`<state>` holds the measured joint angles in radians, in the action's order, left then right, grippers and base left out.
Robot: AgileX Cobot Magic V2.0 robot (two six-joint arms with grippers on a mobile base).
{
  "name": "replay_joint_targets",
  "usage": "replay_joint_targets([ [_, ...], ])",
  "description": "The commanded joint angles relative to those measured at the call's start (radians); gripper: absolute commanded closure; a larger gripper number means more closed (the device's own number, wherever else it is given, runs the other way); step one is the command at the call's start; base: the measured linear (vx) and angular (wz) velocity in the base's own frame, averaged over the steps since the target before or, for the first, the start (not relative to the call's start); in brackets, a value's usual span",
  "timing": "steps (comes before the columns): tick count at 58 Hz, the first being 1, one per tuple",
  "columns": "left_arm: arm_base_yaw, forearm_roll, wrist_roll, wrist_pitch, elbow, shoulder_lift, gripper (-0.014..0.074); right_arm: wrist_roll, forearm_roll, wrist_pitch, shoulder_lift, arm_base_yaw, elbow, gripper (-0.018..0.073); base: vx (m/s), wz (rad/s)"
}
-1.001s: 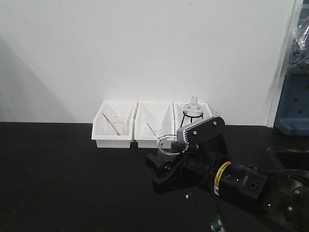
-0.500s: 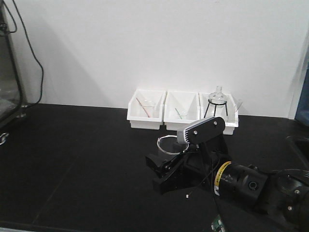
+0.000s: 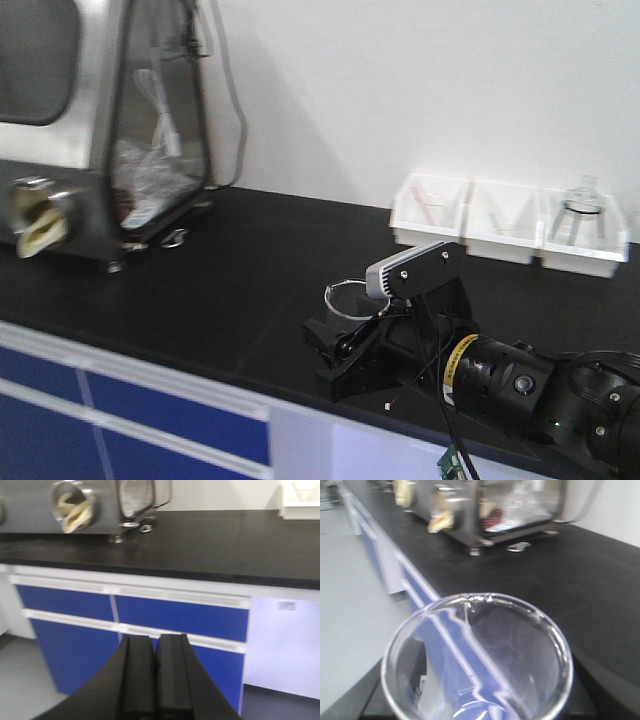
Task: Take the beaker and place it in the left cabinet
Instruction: 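Drive the base away from the bench carrying the beaker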
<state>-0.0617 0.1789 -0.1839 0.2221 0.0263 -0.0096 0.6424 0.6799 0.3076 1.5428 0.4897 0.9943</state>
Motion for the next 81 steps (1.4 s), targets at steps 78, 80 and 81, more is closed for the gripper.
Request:
replay_joint_targets([
  [78, -0.002, -0.005, -0.003, -0.075, -0.009, -0.019, 0.0593, -0.001, -0.012, 0.071, -0.035, -0.001, 0.029, 0.0551, -0.05, 0.64],
  [80, -0.002, -0.005, -0.003, -0.075, -0.009, -0.019, 0.0593, -0.001, -0.012, 0.071, -0.035, -0.001, 0.029, 0.0551, 0.14, 0.58],
  [81, -0.002, -0.005, -0.003, -0.075, -0.009, -0.019, 0.0593, -0.001, -0.012, 0.071, -0.035, -0.001, 0.029, 0.0551, 0.15, 0.58],
])
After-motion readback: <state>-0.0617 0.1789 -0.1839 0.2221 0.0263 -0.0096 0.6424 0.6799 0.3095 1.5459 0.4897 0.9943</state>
